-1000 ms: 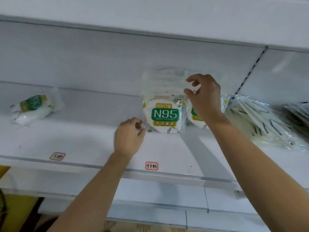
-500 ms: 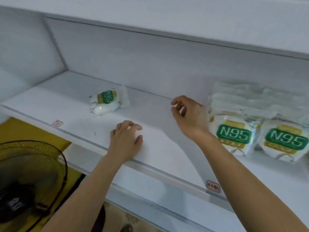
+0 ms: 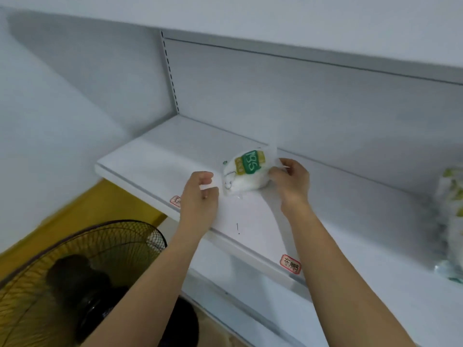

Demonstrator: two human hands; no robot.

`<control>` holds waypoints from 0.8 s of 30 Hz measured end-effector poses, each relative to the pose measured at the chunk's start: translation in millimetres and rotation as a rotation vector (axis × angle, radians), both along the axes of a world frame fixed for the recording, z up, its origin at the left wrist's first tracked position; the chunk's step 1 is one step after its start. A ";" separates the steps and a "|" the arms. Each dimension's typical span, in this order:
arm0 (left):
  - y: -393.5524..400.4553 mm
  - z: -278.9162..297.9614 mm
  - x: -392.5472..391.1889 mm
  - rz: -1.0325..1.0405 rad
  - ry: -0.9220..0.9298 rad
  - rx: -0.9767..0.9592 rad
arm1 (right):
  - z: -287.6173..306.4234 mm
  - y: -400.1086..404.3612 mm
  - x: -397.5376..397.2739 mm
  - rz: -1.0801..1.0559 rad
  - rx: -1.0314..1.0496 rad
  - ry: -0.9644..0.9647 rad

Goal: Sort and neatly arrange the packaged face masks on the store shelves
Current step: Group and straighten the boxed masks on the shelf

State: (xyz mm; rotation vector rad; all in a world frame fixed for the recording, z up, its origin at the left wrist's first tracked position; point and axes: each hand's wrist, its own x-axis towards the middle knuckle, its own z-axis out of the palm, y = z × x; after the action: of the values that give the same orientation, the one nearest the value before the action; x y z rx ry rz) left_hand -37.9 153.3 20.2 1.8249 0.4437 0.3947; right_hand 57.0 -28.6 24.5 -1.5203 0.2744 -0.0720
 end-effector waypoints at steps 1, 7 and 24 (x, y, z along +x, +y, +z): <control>1.4 0.4 1.2 0.012 0.002 -0.041 | 5.8 -4.3 -9.2 -0.001 0.236 0.010; -20.3 23.6 6.5 -0.194 0.073 -0.645 | 38.2 -55.3 -71.5 0.017 0.714 -0.102; -212.2 42.1 -19.5 -0.761 0.169 -0.947 | 76.7 -234.6 -232.9 -0.613 0.178 -0.293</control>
State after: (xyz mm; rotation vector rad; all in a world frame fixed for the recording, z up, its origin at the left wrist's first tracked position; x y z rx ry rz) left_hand -57.4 -58.9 62.3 0.9712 -0.0063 -0.4472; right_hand -175.9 -263.3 101.2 -1.1861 0.4883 -0.7306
